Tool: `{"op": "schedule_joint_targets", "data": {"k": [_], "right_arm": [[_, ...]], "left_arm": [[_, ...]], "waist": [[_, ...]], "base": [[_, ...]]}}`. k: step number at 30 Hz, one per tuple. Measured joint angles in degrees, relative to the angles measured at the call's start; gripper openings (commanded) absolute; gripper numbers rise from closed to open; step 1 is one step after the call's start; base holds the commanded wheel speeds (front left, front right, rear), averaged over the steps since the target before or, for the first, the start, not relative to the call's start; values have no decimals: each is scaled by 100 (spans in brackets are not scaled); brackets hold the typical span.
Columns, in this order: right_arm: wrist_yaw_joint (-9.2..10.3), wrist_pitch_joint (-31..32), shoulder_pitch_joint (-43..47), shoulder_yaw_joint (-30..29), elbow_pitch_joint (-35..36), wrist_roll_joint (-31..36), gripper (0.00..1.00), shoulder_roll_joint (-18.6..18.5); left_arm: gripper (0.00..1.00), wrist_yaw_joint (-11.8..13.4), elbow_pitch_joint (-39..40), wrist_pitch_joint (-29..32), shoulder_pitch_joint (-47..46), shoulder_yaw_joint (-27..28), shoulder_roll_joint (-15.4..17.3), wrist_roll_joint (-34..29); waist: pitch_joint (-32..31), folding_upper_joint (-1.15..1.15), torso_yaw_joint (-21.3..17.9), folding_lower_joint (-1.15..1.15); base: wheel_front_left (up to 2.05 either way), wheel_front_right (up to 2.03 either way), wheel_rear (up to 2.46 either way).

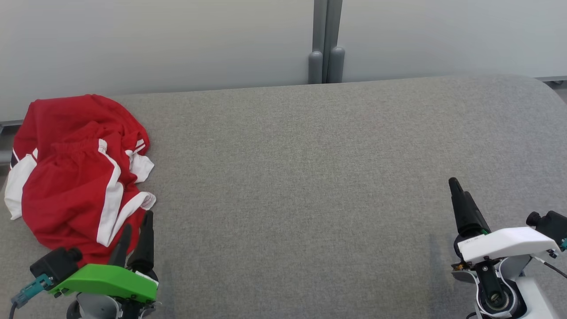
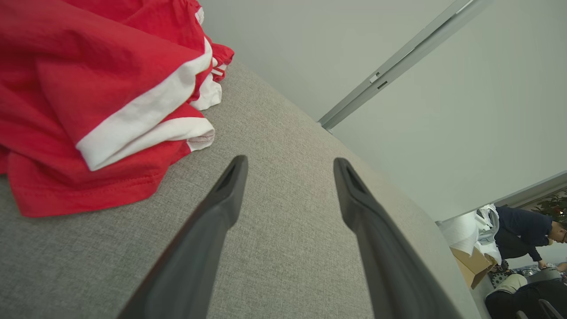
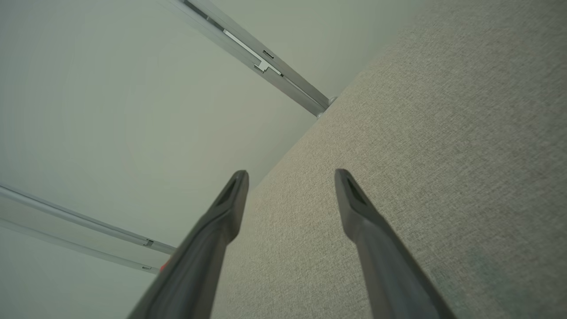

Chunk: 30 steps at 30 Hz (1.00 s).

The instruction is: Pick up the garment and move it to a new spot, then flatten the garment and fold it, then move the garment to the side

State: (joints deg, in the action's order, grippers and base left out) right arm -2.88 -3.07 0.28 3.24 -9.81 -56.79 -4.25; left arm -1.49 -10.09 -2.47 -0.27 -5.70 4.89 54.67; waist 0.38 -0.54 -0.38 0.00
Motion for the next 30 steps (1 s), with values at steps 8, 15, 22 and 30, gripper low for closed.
{"op": "schedule_joint_targets", "data": {"k": [8, 15, 22, 30], "right_arm": [[122, -152, 2, 164, 149, 639, 100, 2], [208, -274, 13, 267, 216, 1177, 100, 8], [300, -403, 24, 379, 272, 1707, 100, -1], [352, -550, 31, 523, 328, 2321, 100, -14]], "left_arm": [[100, 142, 142, -165, 27, -46, -4, -678], [100, 229, 222, -289, 53, -122, -24, -1258], [100, 337, 350, -423, 167, -170, -40, -1814], [100, 411, 454, -583, 199, -212, -49, -2421]], "waist": [[4, 0, -5, 0], [0, 0, -7, 0], [-6, 0, -13, 0], [-7, 0, -29, 0]], "base": [[0, 0, 0], [0, 0, 0], [0, 0, 0], [0, 0, 0]]}}
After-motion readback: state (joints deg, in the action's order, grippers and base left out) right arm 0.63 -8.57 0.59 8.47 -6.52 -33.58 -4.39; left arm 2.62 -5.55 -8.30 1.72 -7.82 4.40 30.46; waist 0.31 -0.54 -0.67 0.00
